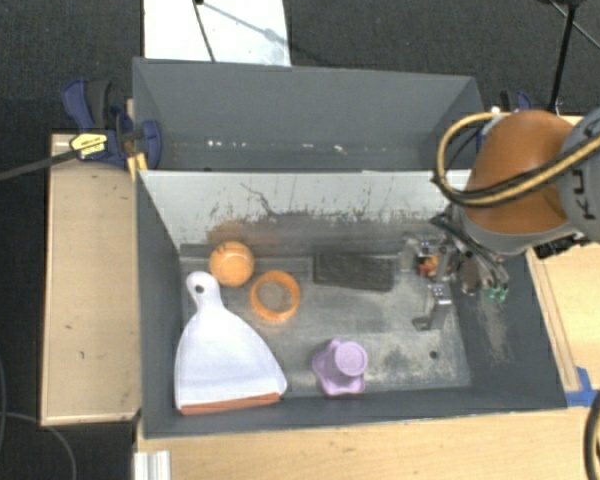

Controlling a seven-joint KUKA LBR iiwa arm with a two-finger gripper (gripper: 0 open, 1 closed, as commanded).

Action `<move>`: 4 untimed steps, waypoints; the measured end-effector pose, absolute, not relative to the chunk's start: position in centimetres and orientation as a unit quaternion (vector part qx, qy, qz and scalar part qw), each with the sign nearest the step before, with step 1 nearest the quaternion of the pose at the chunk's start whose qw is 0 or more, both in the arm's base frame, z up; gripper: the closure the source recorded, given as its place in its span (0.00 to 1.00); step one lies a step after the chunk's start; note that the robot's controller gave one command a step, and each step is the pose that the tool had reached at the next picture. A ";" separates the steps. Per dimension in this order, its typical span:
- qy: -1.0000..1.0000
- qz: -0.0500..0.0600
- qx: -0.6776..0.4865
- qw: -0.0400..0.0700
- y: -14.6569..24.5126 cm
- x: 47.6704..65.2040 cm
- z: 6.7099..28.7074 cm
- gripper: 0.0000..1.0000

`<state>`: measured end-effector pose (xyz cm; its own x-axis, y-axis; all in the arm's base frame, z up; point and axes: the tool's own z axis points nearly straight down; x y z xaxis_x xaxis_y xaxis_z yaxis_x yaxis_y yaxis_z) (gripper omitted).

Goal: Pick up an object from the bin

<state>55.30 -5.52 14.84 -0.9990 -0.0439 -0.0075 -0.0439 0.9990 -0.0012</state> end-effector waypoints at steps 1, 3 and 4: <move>0.998 0.000 -0.062 0.003 -4.0 57.2 12.3 0.00; 1.000 0.000 0.013 0.003 -0.2 59.3 7.9 0.00; 0.993 0.000 0.118 0.006 0.7 59.6 7.4 1.00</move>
Offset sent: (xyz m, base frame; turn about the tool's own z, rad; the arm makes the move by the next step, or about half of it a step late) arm 0.0392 0.0510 -0.0155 0.2771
